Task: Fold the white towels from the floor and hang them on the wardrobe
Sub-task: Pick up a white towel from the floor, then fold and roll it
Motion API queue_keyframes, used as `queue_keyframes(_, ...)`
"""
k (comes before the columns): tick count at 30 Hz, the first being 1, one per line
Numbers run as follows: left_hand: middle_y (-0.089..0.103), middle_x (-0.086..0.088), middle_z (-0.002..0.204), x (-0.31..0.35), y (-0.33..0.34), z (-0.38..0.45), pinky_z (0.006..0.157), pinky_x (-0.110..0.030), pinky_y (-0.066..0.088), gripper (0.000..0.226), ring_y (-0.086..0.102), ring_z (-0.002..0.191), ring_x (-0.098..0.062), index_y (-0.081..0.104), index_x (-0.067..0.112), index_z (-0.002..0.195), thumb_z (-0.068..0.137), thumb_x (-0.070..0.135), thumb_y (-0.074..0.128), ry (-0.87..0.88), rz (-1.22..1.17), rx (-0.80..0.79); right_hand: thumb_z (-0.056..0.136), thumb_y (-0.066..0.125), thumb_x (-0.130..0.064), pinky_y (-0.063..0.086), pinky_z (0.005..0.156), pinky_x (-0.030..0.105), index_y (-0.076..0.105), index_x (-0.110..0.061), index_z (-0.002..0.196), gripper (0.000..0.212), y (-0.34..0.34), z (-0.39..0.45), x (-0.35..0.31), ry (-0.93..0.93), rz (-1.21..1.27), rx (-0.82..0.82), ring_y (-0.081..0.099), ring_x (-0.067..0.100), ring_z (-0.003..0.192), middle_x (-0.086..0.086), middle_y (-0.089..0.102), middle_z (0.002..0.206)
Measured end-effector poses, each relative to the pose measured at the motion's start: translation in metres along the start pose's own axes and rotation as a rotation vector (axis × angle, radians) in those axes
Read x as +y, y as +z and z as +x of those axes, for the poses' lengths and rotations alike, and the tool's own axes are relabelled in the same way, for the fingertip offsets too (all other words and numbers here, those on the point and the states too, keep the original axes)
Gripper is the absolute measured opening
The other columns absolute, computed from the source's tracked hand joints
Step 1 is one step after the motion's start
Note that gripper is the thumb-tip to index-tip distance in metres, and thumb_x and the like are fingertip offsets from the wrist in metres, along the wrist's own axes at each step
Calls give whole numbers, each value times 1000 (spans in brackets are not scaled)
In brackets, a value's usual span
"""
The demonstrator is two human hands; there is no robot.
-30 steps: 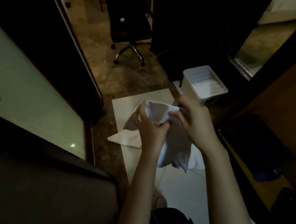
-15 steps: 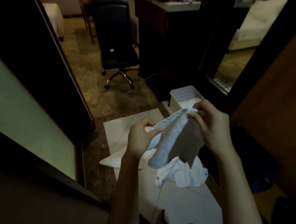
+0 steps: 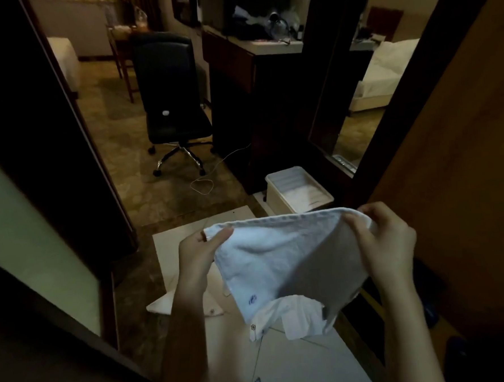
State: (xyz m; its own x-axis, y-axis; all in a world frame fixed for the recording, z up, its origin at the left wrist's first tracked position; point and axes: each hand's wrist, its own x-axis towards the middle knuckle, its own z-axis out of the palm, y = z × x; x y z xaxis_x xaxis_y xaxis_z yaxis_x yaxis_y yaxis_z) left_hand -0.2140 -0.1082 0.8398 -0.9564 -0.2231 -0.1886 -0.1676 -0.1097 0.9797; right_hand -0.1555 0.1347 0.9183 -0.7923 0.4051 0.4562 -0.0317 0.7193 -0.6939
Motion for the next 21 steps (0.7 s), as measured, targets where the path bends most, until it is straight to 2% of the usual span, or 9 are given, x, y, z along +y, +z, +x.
queue_keyframes(4,73,-6,96,0,1,-10,81,-34,53,17,67,93,-23,71,16,95,87,30,66,-65,-65,-67,85,69,-22,38,58,19,63,-21,79,9,-4,-11,13,201,87,-1,58,6,74,-11,61,73)
queue_keyframes(6,73,-5,93,4,5,-15,79,-33,54,13,68,92,-23,70,18,91,89,29,63,-45,-87,-45,86,66,-15,43,62,26,65,-20,85,5,-4,-14,16,358,323,-66,61,18,83,0,65,85)
queue_keyframes(8,73,-4,93,13,13,-22,75,-31,54,13,69,89,-21,69,18,93,92,27,60,-19,-113,-57,89,60,-10,50,68,31,66,-26,96,18,-4,-18,11,430,500,-158,64,21,89,4,67,99)
queue_keyframes(11,71,-14,96,26,29,-30,77,-31,51,23,66,89,-20,68,4,99,94,23,57,70,-69,-86,91,57,-6,53,68,22,71,-23,99,23,-5,-21,-8,329,569,-285,67,14,90,0,70,99)
queue_keyframes(13,70,-17,95,34,43,-38,74,-26,48,22,63,83,-17,67,0,97,95,20,56,126,-14,-135,91,58,-5,51,65,27,73,-18,89,20,-5,-23,-19,295,611,-327,65,28,81,14,69,93)
queue_keyframes(15,71,-7,88,41,59,-51,64,-15,46,15,63,74,-6,67,9,97,96,15,54,162,-8,-260,90,59,-7,43,63,33,74,-18,84,20,-5,-23,-28,272,592,-376,53,41,70,30,60,88)
queue_keyframes(17,70,3,81,47,74,-65,60,-12,46,15,64,69,0,67,15,92,96,10,53,205,-15,-382,87,62,-13,40,59,29,73,-18,81,14,-6,-23,-37,271,593,-447,48,28,60,36,50,77)
queue_keyframes(18,69,5,79,49,80,-69,62,-13,47,16,64,69,0,66,16,88,95,9,53,223,-25,-408,82,62,-17,41,59,28,72,-18,83,10,-7,-23,-40,269,605,-483,49,24,64,38,49,78)
queue_keyframes(21,70,4,77,58,83,-73,66,-15,49,20,64,73,-3,66,17,83,95,7,54,270,-84,-399,70,57,-12,49,69,22,69,-16,96,29,-15,-21,-38,219,621,-560,58,22,78,30,58,85)
